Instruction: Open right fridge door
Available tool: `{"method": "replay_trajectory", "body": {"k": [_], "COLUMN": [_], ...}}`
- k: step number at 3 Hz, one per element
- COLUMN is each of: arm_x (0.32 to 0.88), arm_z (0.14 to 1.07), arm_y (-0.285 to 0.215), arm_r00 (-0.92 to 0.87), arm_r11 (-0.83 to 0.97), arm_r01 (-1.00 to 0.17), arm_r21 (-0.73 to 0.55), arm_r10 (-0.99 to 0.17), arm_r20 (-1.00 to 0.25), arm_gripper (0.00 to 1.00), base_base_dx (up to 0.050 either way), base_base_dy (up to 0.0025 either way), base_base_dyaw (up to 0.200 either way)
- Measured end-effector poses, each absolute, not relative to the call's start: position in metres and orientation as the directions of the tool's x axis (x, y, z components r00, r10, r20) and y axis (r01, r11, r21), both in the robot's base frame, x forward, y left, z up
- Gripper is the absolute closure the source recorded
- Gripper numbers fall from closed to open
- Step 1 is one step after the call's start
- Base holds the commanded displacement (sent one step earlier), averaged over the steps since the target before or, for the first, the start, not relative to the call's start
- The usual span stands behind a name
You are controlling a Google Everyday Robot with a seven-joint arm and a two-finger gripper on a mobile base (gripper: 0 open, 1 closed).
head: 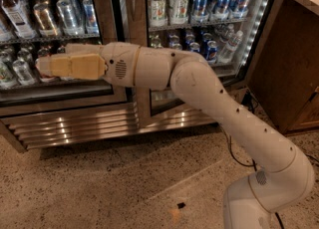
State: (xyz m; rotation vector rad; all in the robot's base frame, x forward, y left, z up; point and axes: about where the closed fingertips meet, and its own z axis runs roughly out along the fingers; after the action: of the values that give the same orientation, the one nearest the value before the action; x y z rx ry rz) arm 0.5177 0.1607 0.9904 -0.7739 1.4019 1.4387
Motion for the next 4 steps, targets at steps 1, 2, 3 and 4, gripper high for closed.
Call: {"method": "replay_trajectory", "body": {"k": [1,2,3,4], "arm_x": [0.525,0.54,0.55,0.55], "arm_z": [0.947,0.916,0.909,0.907], "arm_y": [0.177,0.196,0.222,0.224], "arm_r00": [-0.457,-0.521,-0.535,-0.538], "arm_r11": [0.205,0.346,0.418,0.421], "arm_r01": [-0.856,-0.799,-0.783,-0.78], "arm_r21": [0.475,0.492,0.461,0.462], "arm_r10": [0.127,0.01,-0.074,-0.075], "arm_r20": [-0.88,-0.853,-0.841,-0.84], "arm_gripper": [0.0,0.0,0.0,0.0], "base_base_dx": [0.0,0.0,0.0,0.0], "base_base_dy": [0.0,0.0,0.0,0.0], "base_base_dyaw": [0.0,0.0,0.0,0.0]}}
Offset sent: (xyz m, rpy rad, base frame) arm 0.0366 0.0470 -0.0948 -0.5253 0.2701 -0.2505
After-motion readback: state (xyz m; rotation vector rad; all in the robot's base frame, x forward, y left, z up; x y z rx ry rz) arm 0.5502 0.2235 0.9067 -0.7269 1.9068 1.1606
